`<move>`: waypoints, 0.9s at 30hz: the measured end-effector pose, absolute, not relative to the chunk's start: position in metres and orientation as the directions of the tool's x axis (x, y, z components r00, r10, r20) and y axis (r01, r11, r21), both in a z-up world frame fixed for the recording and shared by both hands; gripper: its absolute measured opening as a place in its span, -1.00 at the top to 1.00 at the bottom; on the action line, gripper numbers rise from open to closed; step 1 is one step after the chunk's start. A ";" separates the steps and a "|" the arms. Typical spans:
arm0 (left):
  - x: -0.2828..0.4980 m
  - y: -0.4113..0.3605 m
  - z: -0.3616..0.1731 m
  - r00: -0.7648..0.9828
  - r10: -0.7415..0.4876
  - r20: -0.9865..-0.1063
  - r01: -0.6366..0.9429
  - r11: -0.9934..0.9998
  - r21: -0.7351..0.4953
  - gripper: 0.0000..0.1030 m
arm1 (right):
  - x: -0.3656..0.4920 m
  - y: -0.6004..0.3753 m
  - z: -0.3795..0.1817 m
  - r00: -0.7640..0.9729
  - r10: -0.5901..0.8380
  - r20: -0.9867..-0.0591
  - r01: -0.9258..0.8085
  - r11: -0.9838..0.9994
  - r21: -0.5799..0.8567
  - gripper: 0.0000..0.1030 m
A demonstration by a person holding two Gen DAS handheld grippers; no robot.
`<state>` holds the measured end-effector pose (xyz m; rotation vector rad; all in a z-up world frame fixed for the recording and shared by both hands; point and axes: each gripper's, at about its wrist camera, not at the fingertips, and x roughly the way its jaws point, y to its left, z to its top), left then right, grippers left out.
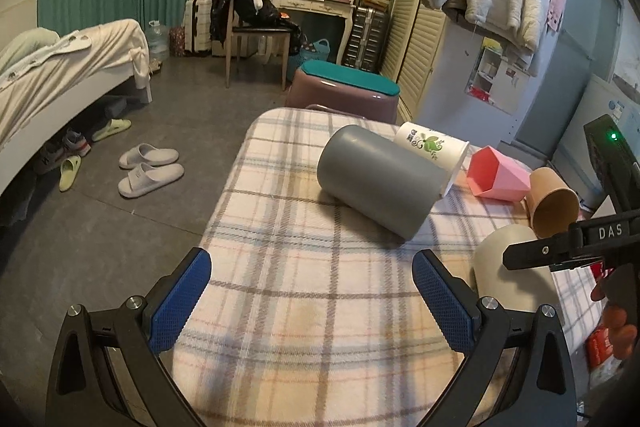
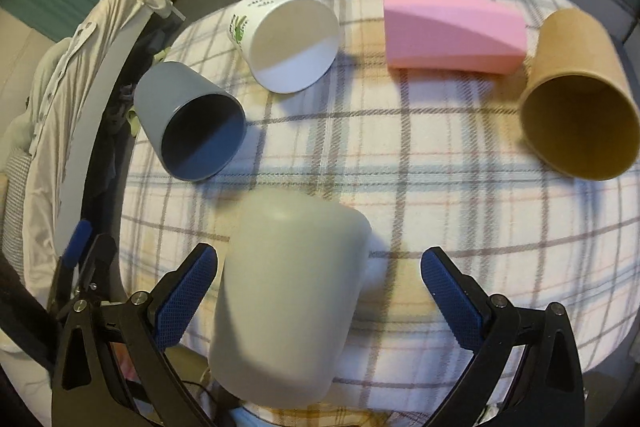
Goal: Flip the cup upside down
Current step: 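Close the right gripper on the large white cup's base and lift it, then rotate the held white cup so its base points up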
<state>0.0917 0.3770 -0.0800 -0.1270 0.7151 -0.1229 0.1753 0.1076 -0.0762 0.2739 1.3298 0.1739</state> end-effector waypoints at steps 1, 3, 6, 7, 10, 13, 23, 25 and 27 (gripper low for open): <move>0.094 0.376 -0.081 0.745 -0.159 -0.648 0.068 0.984 -0.164 -1.00 | 0.178 0.108 -0.077 0.221 0.289 -0.931 0.036 0.952 0.304 -0.92; 0.098 0.378 -0.084 0.738 -0.168 -0.654 0.071 0.982 -0.173 -1.00 | 0.184 0.109 -0.082 0.191 0.310 -0.931 0.050 0.944 0.325 -0.74; 0.103 0.379 -0.087 0.731 -0.175 -0.659 0.076 0.981 -0.177 -1.00 | 0.191 0.112 -0.089 0.149 0.350 -0.925 0.060 0.930 0.362 -0.65; 0.104 0.379 -0.088 0.730 -0.176 -0.660 0.077 0.981 -0.176 -1.00 | 0.193 0.114 -0.092 0.138 0.362 -0.922 0.063 0.926 0.373 -0.64; 0.106 0.381 -0.089 0.727 -0.176 -0.664 0.075 0.981 -0.178 -1.00 | 0.195 0.118 -0.092 0.131 0.384 -0.914 0.059 0.917 0.394 -0.46; 0.107 0.383 -0.090 0.724 -0.174 -0.667 0.066 0.981 -0.185 -1.00 | 0.193 0.121 -0.087 0.139 0.364 -0.921 0.036 0.928 0.372 -0.46; 0.101 0.374 -0.083 0.732 -0.168 -0.660 0.068 0.982 -0.175 -1.00 | 0.167 0.111 -0.037 0.372 0.283 -0.884 -0.086 0.959 0.270 -0.44; 0.099 0.370 -0.082 0.734 -0.166 -0.659 0.071 0.983 -0.169 -1.00 | 0.160 0.107 -0.027 0.444 0.243 -0.863 -0.111 0.970 0.216 -0.44; 0.097 0.365 -0.081 0.734 -0.165 -0.659 0.073 0.984 -0.165 -1.00 | 0.152 0.109 -0.020 0.535 0.173 -0.827 -0.138 0.984 0.116 -0.43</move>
